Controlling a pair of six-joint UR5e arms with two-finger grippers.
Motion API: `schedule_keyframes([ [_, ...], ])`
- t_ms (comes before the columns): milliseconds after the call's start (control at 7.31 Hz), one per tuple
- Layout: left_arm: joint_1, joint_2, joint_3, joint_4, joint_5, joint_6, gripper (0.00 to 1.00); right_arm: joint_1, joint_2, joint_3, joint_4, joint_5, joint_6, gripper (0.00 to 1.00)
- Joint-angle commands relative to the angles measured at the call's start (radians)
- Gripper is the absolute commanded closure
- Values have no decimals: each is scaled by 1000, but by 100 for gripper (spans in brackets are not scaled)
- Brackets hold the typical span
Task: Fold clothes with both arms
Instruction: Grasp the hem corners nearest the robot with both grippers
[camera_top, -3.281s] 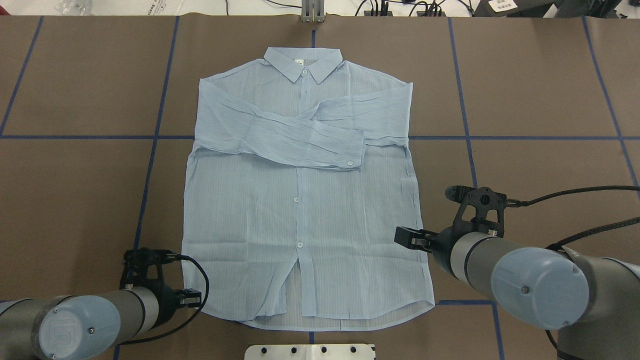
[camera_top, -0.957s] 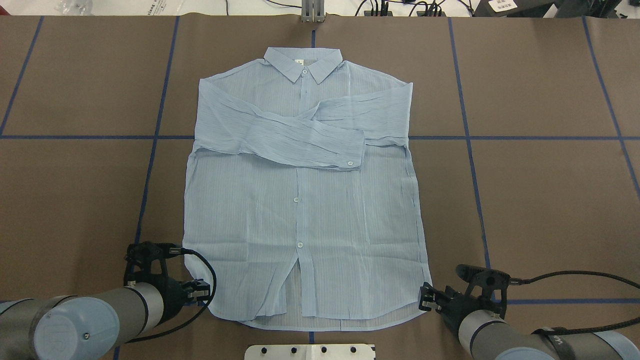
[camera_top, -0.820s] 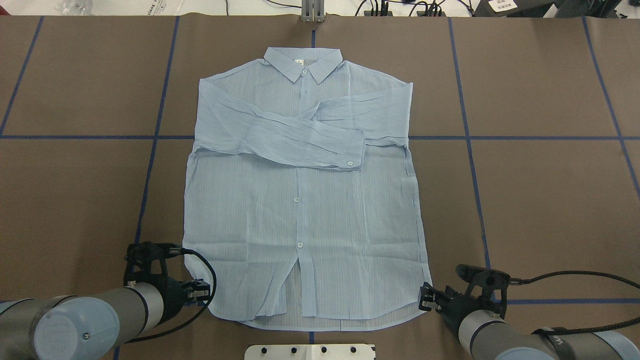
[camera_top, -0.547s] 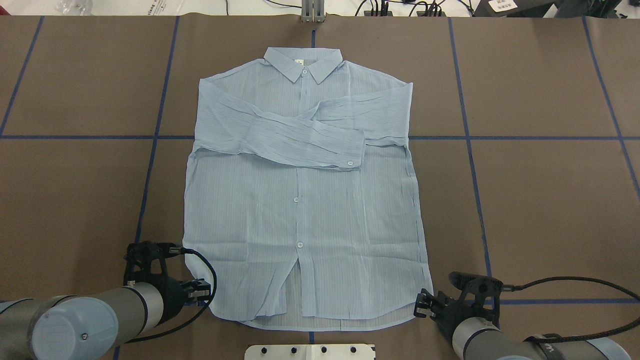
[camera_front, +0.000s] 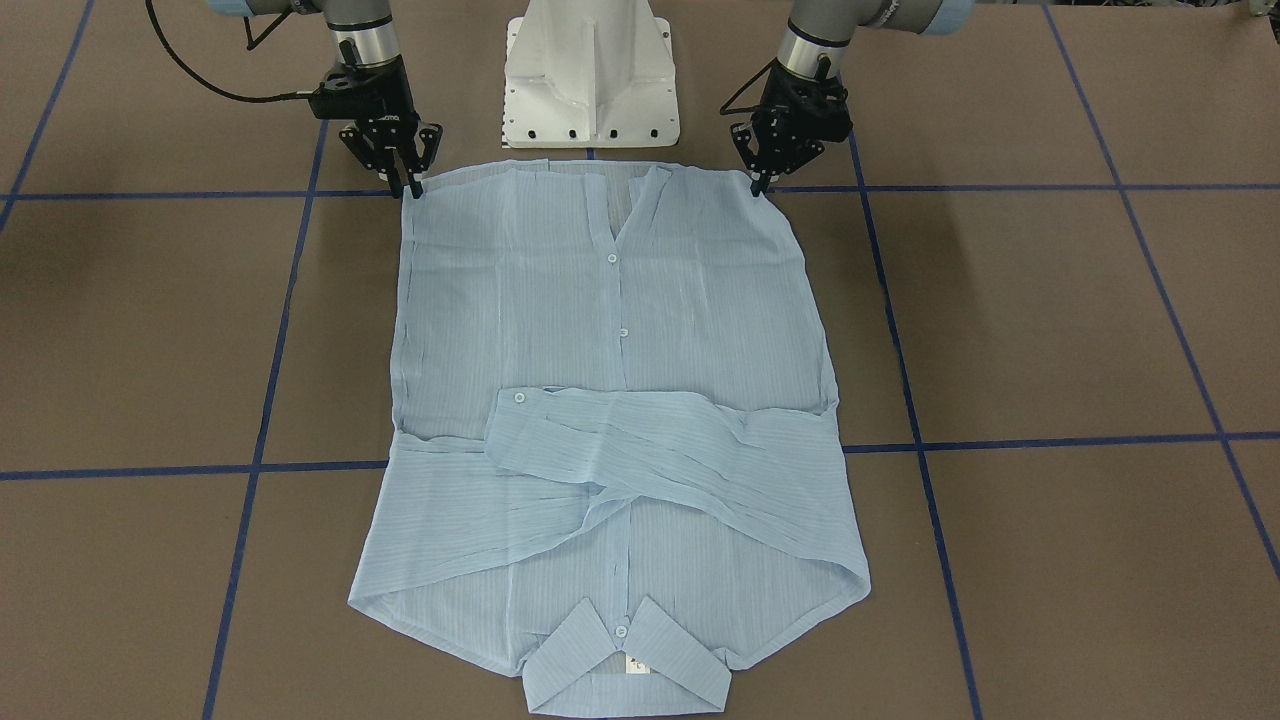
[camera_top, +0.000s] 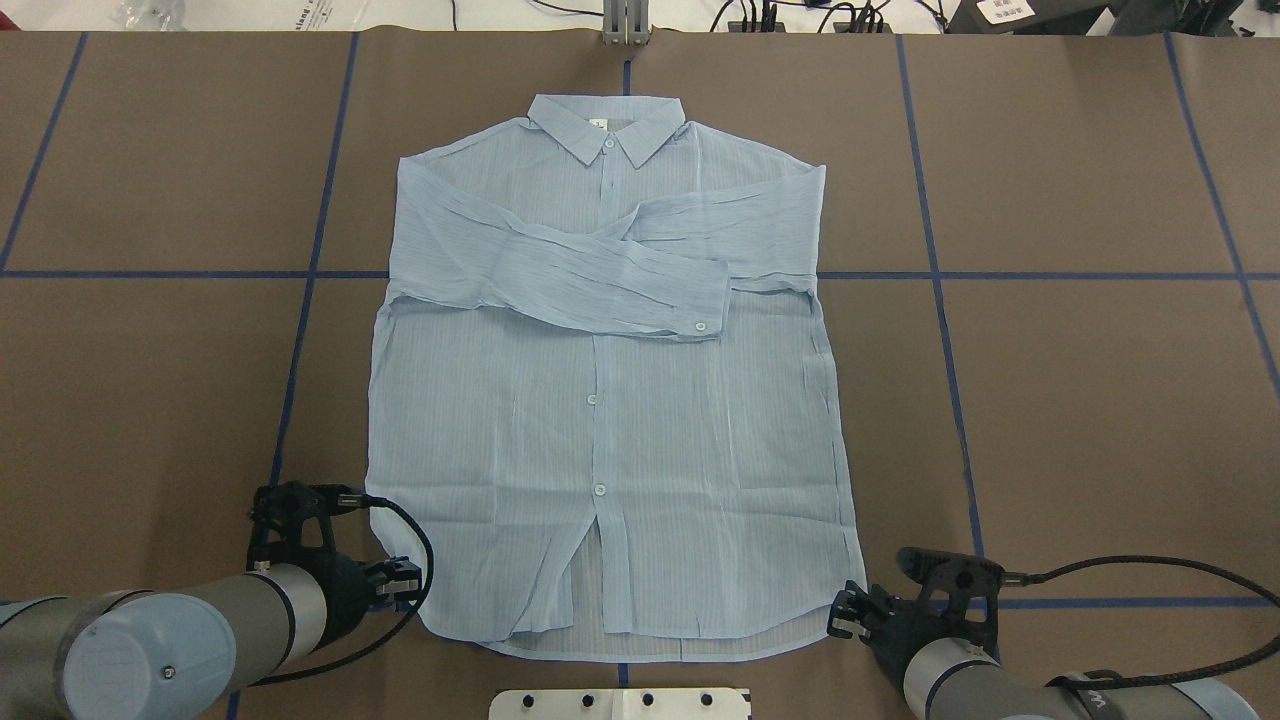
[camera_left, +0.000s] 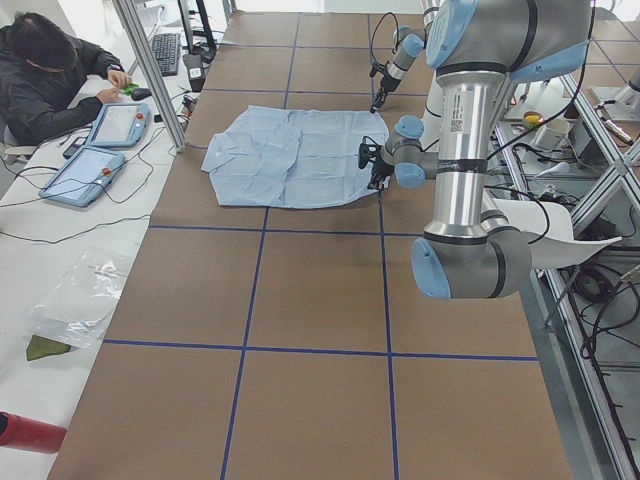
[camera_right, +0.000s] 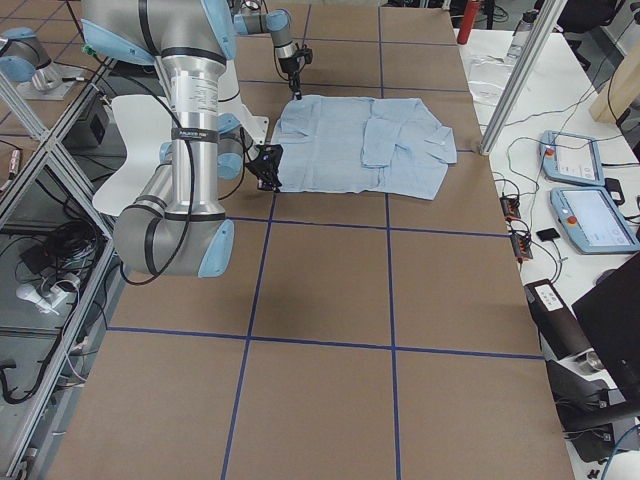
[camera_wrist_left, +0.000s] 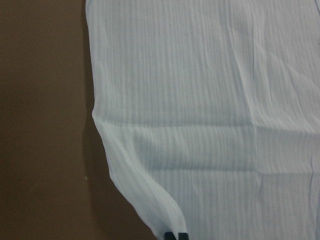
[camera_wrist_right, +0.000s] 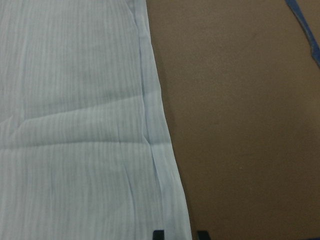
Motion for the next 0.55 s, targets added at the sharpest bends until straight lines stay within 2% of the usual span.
schedule_keyframes([
  [0, -1, 1, 0, 0, 0, 0, 100, -8, -1, -2, 0, -2, 1, 66],
  [137, -1, 1, 0, 0, 0, 0, 100, -11, 0, -2, -2, -2, 1, 70],
  [410, -1, 1, 0, 0, 0, 0, 100, -17, 0, -2, -2, -2, 1, 100],
])
